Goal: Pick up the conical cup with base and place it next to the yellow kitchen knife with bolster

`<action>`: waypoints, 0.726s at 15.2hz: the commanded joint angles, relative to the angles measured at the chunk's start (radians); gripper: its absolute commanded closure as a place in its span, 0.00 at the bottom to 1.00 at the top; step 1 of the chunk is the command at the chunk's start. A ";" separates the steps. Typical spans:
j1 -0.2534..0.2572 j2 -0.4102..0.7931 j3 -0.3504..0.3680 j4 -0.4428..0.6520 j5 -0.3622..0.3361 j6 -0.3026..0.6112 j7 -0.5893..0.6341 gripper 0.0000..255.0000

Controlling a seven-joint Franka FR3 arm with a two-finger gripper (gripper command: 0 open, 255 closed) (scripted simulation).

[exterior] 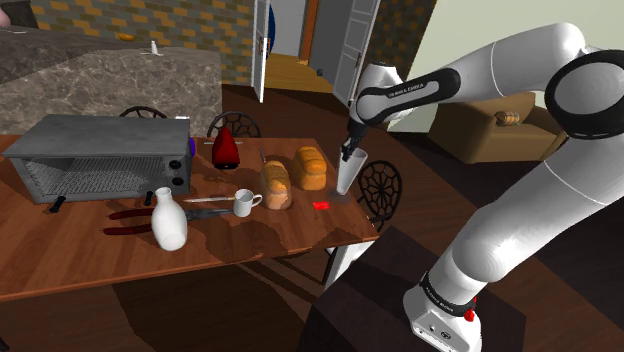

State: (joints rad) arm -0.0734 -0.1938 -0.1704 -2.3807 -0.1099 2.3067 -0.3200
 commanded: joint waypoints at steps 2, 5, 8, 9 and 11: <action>0.001 -0.019 0.003 0.025 0.000 -0.043 0.001 1.00; 0.002 -0.036 0.005 0.050 0.000 -0.086 0.000 1.00; 0.002 -0.052 0.007 0.077 0.001 -0.128 -0.001 1.00; 0.002 -0.056 0.008 0.086 0.001 -0.142 -0.002 1.00; 0.003 -0.065 0.009 0.106 0.001 -0.170 -0.003 1.00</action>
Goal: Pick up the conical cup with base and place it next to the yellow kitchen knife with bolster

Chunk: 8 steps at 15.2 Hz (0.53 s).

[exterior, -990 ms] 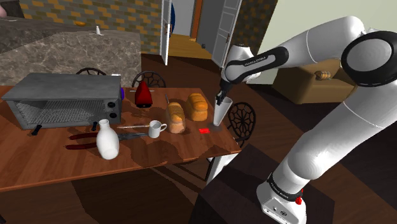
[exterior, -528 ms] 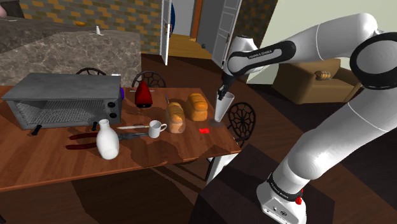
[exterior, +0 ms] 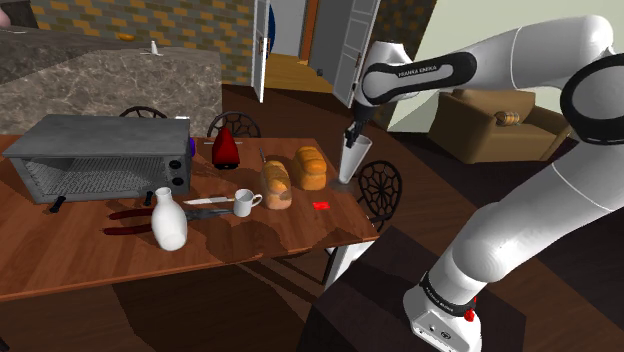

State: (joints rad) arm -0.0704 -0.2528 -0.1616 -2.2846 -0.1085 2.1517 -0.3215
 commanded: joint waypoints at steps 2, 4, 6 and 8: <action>0.000 -0.013 0.001 0.030 0.001 -0.042 -0.002 1.00; 0.001 -0.020 0.003 0.051 0.001 -0.070 -0.004 1.00; 0.001 -0.025 0.004 0.072 0.002 -0.097 -0.005 1.00; 0.010 -0.011 0.017 0.077 0.005 -0.089 0.017 1.00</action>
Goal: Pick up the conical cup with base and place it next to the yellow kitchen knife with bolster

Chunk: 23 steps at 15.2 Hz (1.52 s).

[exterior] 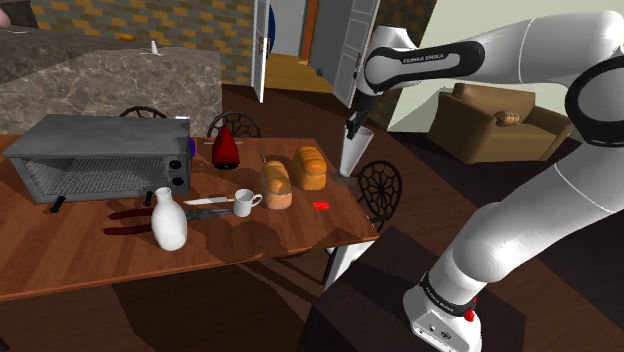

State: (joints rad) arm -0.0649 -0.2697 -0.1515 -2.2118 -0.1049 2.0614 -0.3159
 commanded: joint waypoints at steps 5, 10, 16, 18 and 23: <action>0.049 0.090 0.072 0.036 0.012 0.046 0.119 1.00; 0.094 0.194 0.131 0.097 0.011 0.080 0.224 1.00; 0.149 0.340 0.188 0.210 -0.005 0.103 0.347 1.00; 0.168 0.393 0.204 0.257 -0.014 0.105 0.387 1.00; 0.221 0.536 0.233 0.399 -0.039 0.096 0.479 1.00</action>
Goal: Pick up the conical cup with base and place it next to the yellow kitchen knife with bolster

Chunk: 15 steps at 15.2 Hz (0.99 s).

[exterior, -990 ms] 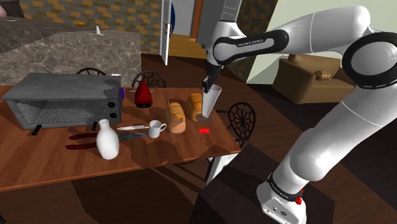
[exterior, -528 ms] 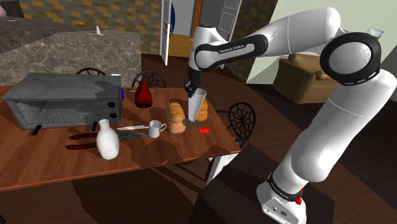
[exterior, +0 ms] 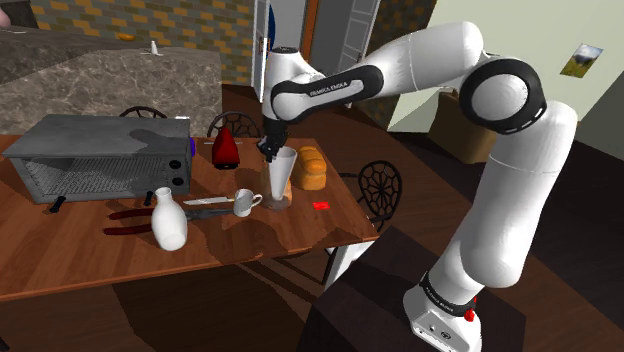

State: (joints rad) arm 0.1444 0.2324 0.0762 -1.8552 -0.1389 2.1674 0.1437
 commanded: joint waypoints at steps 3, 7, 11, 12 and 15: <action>0.047 0.127 0.017 0.146 -0.021 -0.026 0.068 1.00; 0.096 0.262 0.025 0.310 -0.040 -0.062 0.124 1.00; 0.149 0.416 0.028 0.517 -0.055 -0.121 0.168 1.00; 0.163 0.459 0.028 0.578 -0.058 -0.140 0.176 1.00; 0.206 0.609 0.026 0.804 -0.064 -0.219 0.196 1.00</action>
State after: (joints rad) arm 0.3365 0.7946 0.1025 -1.1236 -0.2006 1.9747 0.3322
